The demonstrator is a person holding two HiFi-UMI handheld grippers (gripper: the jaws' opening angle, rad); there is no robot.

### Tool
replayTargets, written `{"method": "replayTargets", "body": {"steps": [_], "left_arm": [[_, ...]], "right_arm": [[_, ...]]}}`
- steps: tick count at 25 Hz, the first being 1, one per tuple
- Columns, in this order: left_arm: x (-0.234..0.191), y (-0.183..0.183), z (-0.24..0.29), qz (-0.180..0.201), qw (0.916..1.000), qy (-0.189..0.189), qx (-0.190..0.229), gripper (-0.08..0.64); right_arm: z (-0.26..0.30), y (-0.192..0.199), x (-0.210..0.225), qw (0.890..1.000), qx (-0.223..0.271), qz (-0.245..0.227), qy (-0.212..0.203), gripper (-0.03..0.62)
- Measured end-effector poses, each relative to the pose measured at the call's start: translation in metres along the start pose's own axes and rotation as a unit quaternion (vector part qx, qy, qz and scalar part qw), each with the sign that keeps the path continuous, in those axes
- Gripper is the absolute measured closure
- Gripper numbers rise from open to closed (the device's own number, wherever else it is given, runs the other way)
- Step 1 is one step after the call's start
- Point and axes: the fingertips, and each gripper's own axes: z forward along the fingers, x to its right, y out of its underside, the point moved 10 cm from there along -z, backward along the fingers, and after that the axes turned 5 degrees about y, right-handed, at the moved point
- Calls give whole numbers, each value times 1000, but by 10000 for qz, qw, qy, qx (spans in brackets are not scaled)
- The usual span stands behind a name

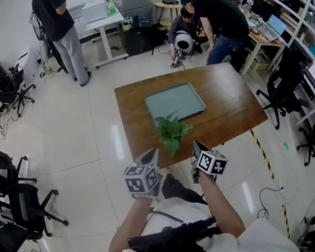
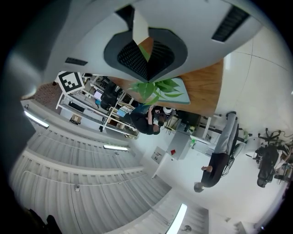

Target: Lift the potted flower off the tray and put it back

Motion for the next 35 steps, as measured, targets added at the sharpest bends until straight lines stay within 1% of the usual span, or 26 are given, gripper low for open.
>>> {"method": "replayTargets", "body": {"steps": [1, 2, 3, 4, 8, 13, 15, 17, 23, 25, 28, 35], "left_arm": [[-1, -2, 2, -8, 10000, 1, -10, 565], [-2, -4, 4, -15, 10000, 5, -24, 565], [-2, -6, 7, -15, 10000, 8, -39, 565], [-2, -8, 9, -8, 10000, 5, -58, 565], [-3, -16, 18, 20, 9999, -28, -110, 565], [-10, -24, 31, -2, 9999, -94, -139, 565], [-15, -26, 33, -5, 9998, -137, -157, 565], [-19, -28, 35, -13, 9997, -182, -169, 565], [-27, -31, 40, -52, 9994, -248, -229, 565], [-29, -31, 40, -51, 9993, -263, -246, 565], [-29, -32, 39, -36, 9993, -288, -244, 565], [-34, -33, 35, -58, 9991, -374, -198, 565]], "right_arm": [[6, -2, 2, 10000, -29, 6, -4, 548], [12, -5, 5, 10000, -70, 22, -18, 528], [19, -6, 7, 9999, -122, 44, -40, 479], [26, -7, 10, 9998, -179, 59, -70, 451], [57, -6, 17, 9988, -443, -30, -215, 453], [92, 1, 21, 9959, -723, -47, -551, 454], [102, 5, 19, 9948, -826, -148, -570, 456], [109, 7, 19, 9941, -892, -216, -571, 474], [121, 10, 17, 9934, -929, -155, -657, 483], [124, 11, 13, 9932, -934, -238, -645, 491], [125, 11, 11, 9937, -915, -365, -531, 528], [125, 9, 3, 9935, -864, -670, -311, 549]]}}
